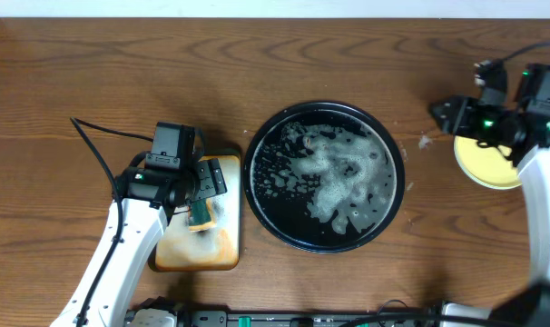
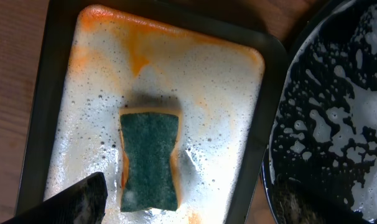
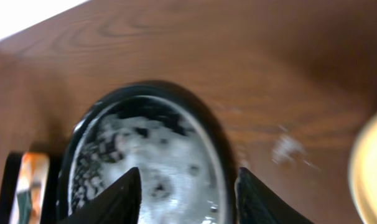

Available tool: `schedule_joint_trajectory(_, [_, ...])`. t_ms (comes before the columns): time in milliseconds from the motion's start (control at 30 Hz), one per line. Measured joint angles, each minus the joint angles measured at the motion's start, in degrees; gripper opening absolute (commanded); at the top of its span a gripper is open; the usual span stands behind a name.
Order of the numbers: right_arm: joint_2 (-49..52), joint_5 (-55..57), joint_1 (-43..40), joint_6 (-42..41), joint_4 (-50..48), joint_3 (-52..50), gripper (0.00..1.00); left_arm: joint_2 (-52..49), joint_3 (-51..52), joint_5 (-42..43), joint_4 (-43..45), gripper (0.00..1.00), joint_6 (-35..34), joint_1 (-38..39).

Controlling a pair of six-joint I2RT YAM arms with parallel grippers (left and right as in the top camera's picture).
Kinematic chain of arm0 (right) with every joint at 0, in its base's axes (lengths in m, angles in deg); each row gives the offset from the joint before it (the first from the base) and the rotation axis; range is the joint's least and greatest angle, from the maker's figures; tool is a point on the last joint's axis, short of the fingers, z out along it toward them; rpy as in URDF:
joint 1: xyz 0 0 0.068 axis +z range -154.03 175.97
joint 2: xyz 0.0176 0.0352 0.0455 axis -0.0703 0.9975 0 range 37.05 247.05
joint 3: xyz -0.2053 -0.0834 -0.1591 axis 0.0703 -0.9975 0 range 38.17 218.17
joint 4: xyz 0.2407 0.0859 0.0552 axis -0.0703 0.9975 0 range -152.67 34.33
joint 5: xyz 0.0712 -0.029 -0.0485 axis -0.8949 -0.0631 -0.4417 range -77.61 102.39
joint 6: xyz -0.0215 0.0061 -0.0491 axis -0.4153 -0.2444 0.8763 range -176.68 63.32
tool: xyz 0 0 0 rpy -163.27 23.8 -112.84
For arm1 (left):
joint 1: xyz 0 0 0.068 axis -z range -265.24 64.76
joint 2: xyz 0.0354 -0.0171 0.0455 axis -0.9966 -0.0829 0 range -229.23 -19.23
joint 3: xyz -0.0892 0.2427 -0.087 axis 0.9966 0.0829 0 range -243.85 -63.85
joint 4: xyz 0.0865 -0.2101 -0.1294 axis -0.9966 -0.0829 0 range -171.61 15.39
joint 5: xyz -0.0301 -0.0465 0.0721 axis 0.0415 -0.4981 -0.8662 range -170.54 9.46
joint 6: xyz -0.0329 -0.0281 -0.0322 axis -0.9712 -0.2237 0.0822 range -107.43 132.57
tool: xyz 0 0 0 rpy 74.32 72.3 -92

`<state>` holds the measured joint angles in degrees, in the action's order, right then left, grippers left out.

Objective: Clean dirty plates on tray and stack at the side

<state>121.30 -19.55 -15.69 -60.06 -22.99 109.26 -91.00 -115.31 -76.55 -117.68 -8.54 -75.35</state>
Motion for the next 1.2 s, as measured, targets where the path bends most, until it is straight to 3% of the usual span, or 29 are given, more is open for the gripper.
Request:
schedule_joint_trajectory(200, [-7.2,4.0,13.0,1.2,1.6,0.1,0.55,0.0,0.0,0.0,0.0,0.86,0.0,0.0])
schedule_joint_trajectory(333, [-7.1,9.4,17.2,1.0,1.8,0.1,0.56,0.0,0.0,0.0,0.0,0.86,0.0,0.0])
schedule_joint_trajectory(700, [-7.1,14.7,17.8,-0.1,1.7,0.1,0.58,0.0,0.0,0.1,0.5,0.86,0.0,0.0])
schedule_joint_trajectory(733, [-7.1,14.9,17.8,-0.1,1.8,0.1,0.58,0.0,0.0,0.2,1.0,0.99,0.0,0.0])
schedule_joint_trajectory(1200, [-7.1,15.1,17.8,-0.1,2.9,0.1,0.59,-0.1,0.0,0.4,5.3,1.00,-0.1,0.0])
